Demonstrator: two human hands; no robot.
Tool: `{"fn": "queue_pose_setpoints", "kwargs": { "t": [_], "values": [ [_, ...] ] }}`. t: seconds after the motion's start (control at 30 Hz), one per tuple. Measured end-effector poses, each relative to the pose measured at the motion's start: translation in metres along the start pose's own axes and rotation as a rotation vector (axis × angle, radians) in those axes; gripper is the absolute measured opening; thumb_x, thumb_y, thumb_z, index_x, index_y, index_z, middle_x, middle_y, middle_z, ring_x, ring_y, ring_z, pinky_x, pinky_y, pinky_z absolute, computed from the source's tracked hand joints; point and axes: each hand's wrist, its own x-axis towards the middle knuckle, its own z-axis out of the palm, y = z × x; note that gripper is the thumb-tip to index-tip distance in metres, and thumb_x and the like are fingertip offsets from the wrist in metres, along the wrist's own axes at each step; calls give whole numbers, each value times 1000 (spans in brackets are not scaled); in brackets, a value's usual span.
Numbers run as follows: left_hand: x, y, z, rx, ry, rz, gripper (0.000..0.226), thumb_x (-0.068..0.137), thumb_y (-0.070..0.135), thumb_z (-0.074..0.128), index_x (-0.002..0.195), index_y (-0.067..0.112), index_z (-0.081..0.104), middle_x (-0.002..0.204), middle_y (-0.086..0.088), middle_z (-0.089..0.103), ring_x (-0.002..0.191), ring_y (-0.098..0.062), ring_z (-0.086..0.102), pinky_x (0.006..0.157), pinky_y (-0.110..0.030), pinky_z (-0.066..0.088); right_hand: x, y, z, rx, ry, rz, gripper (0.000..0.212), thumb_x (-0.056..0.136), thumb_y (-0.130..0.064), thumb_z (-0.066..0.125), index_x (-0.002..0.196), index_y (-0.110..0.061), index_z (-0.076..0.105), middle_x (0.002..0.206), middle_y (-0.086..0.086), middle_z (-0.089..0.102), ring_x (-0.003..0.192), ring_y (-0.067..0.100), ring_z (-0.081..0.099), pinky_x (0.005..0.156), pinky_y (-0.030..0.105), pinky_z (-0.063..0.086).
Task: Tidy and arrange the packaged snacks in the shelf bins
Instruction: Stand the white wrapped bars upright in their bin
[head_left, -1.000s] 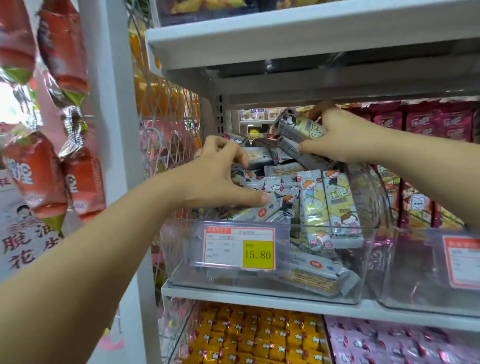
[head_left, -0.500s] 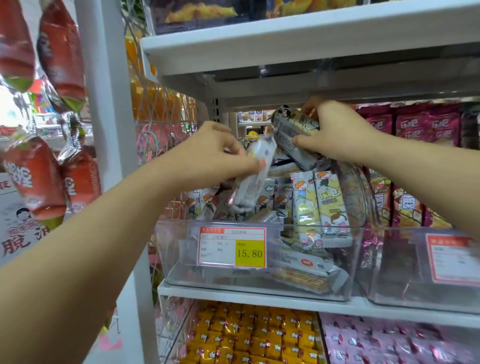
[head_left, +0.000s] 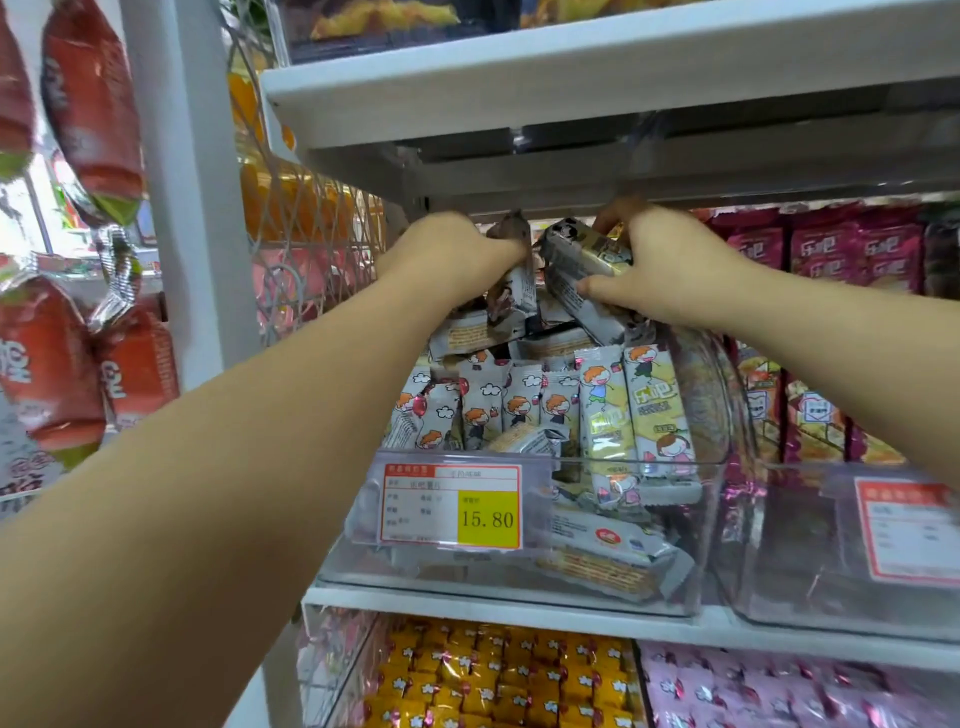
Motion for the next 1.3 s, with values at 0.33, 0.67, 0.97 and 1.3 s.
{"fn": "queue_pose_setpoints", "kwargs": {
  "t": [0.33, 0.67, 0.97, 1.3],
  "values": [
    [21, 3, 13, 39, -108, -68, 46, 93, 38, 54, 124, 5, 48, 115, -16, 59, 101, -33, 59, 89, -42, 51, 1, 4, 2, 34, 49, -23, 36, 86, -28, 67, 101, -15, 37, 72, 3, 48, 57, 14, 42, 45, 29, 31],
    [-15, 2, -7, 4, -244, 118, 71, 91, 66, 34, 136, 14, 48, 139, -11, 48, 116, -26, 48, 91, -32, 35, 2, 0, -3, 105, -29, -81, 39, 84, -28, 66, 120, -23, 53, 93, 2, 63, 67, 16, 56, 48, 20, 42],
    [-26, -12, -11, 10, -323, 205, 59, 88, 51, 57, 139, 24, 44, 136, 3, 50, 102, -9, 44, 83, -24, 32, 10, -6, -6, 53, -223, -113, 39, 87, -15, 55, 126, -8, 54, 72, 9, 58, 52, 15, 43, 37, 14, 32],
    [-23, -17, -6, -79, -230, 202, 64, 86, 45, 64, 140, 25, 37, 129, 1, 51, 97, -12, 46, 78, -24, 34, 24, -15, 9, -116, -123, -236, 48, 90, -17, 55, 136, -21, 44, 110, 4, 59, 89, 20, 53, 70, 28, 40]
  ]
}}
